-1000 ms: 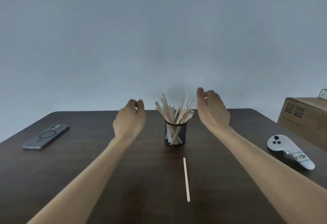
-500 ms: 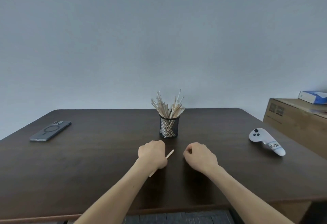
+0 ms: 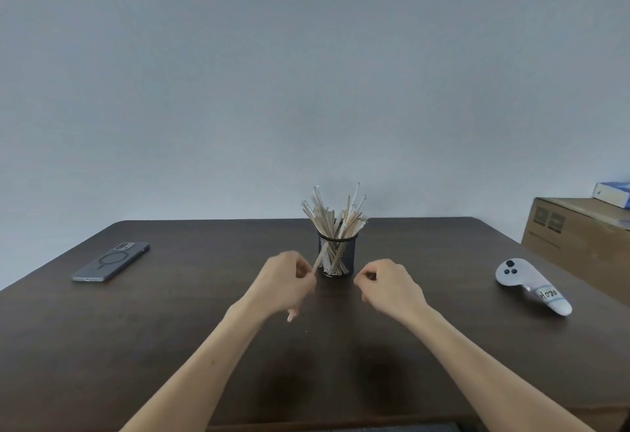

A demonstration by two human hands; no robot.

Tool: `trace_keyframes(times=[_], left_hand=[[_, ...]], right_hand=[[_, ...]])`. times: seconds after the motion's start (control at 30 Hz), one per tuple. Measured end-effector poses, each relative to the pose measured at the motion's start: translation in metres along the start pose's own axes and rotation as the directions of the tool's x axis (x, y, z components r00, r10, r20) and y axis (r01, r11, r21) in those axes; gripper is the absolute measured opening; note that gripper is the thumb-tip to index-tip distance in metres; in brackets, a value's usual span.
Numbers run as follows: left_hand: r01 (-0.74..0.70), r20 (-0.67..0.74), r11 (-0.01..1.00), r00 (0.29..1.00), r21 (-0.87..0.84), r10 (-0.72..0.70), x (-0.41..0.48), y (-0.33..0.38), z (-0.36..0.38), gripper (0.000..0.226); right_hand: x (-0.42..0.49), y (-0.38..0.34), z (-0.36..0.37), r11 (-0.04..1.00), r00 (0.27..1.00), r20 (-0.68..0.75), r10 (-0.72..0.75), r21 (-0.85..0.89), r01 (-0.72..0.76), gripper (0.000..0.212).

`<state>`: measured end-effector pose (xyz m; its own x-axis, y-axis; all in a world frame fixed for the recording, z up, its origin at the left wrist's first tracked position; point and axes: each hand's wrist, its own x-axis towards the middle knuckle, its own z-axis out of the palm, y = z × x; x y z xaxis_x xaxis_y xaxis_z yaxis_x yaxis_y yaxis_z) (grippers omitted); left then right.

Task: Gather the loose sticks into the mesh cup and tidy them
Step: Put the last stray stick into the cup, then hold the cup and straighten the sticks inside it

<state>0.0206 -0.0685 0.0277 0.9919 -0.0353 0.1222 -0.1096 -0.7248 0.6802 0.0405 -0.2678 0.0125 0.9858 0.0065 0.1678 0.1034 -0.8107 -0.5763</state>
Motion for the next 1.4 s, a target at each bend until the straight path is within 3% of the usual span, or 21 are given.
trace_keyframes(times=[0.1, 0.27, 0.5, 0.63, 0.73, 0.83, 0.93, 1.03, 1.13, 1.2, 1.3, 1.4], left_hand=[[-0.064, -0.094, 0.977, 0.994, -0.201, 0.046, 0.009, 0.012, -0.021, 0.012], [-0.128, -0.229, 0.923, 0.972, -0.362, 0.044, 0.034, 0.045, -0.044, 0.007], [-0.203, -0.379, 0.950, 0.920, -0.236, 0.103, 0.097, 0.070, -0.042, 0.008], [-0.157, -0.334, 0.970, 0.938, -0.184, 0.088, 0.126, 0.067, -0.028, 0.011], [-0.103, -0.336, 0.989, 0.940, -0.104, 0.063, 0.135, 0.060, -0.022, 0.032], [-0.154, -0.495, 0.985, 0.863, -0.072, 0.099, 0.128, 0.050, -0.028, 0.027], [-0.203, -0.630, 0.953, 0.777, -0.223, 0.018, 0.100, 0.028, -0.024, 0.011], [-0.088, -0.561, 0.942, 0.820, -0.323, -0.115, 0.081, -0.013, 0.005, 0.012], [0.030, -0.356, 0.982, 0.929, -0.188, -0.097, 0.081, -0.043, 0.041, 0.039], [0.037, -0.253, 0.991, 0.965, -0.132, -0.070, 0.089, -0.047, 0.057, 0.066], [-0.015, -0.213, 0.994, 0.977, -0.111, -0.010, 0.110, -0.043, 0.071, 0.101], [-0.039, -0.162, 0.984, 0.987, -0.176, 0.010, 0.127, -0.040, 0.082, 0.117]], right_hand=[[0.013, -0.006, -0.014, 0.999, 0.997, -0.076, -0.002, 0.046, 0.005, 0.023], [0.037, -0.017, -0.032, 0.996, 0.991, -0.134, -0.023, 0.087, 0.035, 0.026], [0.064, -0.014, -0.036, 0.998, 0.989, -0.147, 0.003, 0.066, 0.006, 0.022], [0.069, -0.002, -0.022, 0.999, 0.996, -0.083, 0.036, 0.031, -0.034, 0.023], [0.068, 0.007, -0.010, 0.999, 0.998, -0.028, 0.052, 0.005, -0.052, 0.024], [0.066, 0.013, -0.003, 0.997, 0.997, -0.004, 0.073, -0.008, -0.073, 0.025], [0.064, 0.016, 0.003, 0.995, 0.995, 0.001, 0.096, -0.012, -0.096, 0.025], [0.064, 0.014, 0.007, 0.994, 0.994, -0.010, 0.106, 0.021, -0.106, 0.023], [0.064, 0.012, 0.007, 0.994, 0.996, -0.021, 0.086, 0.077, -0.084, 0.031], [0.066, 0.014, 0.008, 0.982, 0.998, -0.035, 0.057, 0.180, -0.050, 0.048], [0.072, 0.017, 0.010, 0.935, 0.999, -0.042, 0.028, 0.353, -0.012, 0.071], [0.078, 0.017, 0.013, 0.858, 0.994, -0.097, 0.045, 0.513, 0.011, 0.074]])
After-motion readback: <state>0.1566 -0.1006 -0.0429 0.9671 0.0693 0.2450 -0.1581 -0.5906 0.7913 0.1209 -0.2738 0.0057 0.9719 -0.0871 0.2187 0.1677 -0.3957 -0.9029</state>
